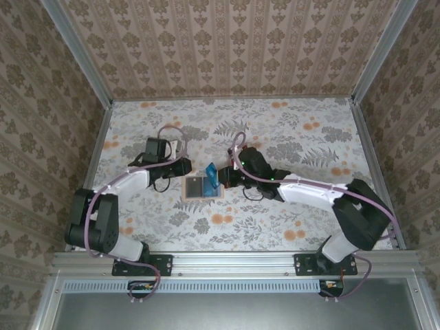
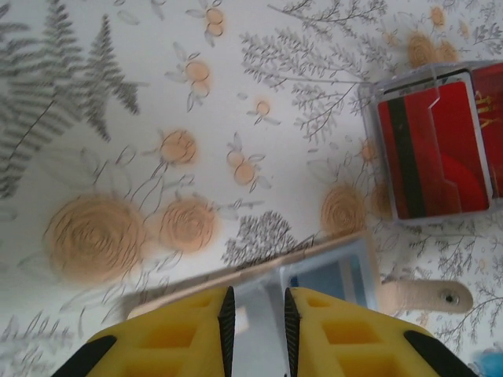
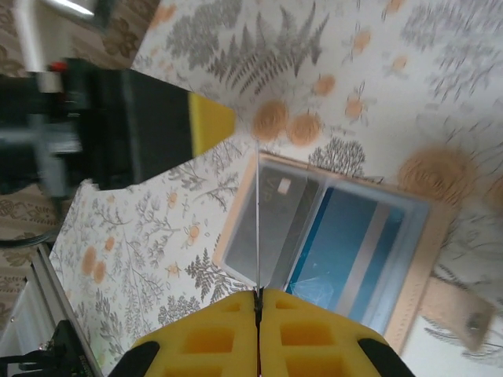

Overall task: Put the credit cards into the card holder
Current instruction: Insert the credit card into the card slot.

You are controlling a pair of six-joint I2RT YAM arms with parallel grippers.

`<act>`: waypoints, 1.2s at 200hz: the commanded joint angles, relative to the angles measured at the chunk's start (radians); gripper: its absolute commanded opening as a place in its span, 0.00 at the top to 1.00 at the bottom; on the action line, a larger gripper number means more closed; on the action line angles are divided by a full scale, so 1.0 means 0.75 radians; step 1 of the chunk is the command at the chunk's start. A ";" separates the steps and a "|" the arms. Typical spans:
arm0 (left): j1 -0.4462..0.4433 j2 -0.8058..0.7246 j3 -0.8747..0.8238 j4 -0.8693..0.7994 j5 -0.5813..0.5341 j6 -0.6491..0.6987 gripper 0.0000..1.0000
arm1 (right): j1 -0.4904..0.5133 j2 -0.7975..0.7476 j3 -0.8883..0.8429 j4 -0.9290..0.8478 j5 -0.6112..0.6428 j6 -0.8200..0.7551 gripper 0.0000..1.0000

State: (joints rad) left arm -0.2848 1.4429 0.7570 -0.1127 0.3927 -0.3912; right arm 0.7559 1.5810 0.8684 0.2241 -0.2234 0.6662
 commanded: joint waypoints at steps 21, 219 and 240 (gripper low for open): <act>0.038 -0.106 -0.127 -0.082 -0.038 0.034 0.74 | 0.045 0.161 -0.001 0.167 -0.032 0.203 0.91; 0.061 0.123 -0.218 0.160 0.122 -0.021 0.75 | 0.040 0.381 0.003 0.249 0.088 0.407 0.89; 0.061 0.132 -0.218 0.170 0.135 -0.022 0.76 | 0.039 0.406 0.016 0.263 0.093 0.425 0.89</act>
State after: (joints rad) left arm -0.2405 1.5150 0.5900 0.0101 0.4595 -0.3927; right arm 0.7891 1.8473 0.8688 0.4168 -0.1852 0.9546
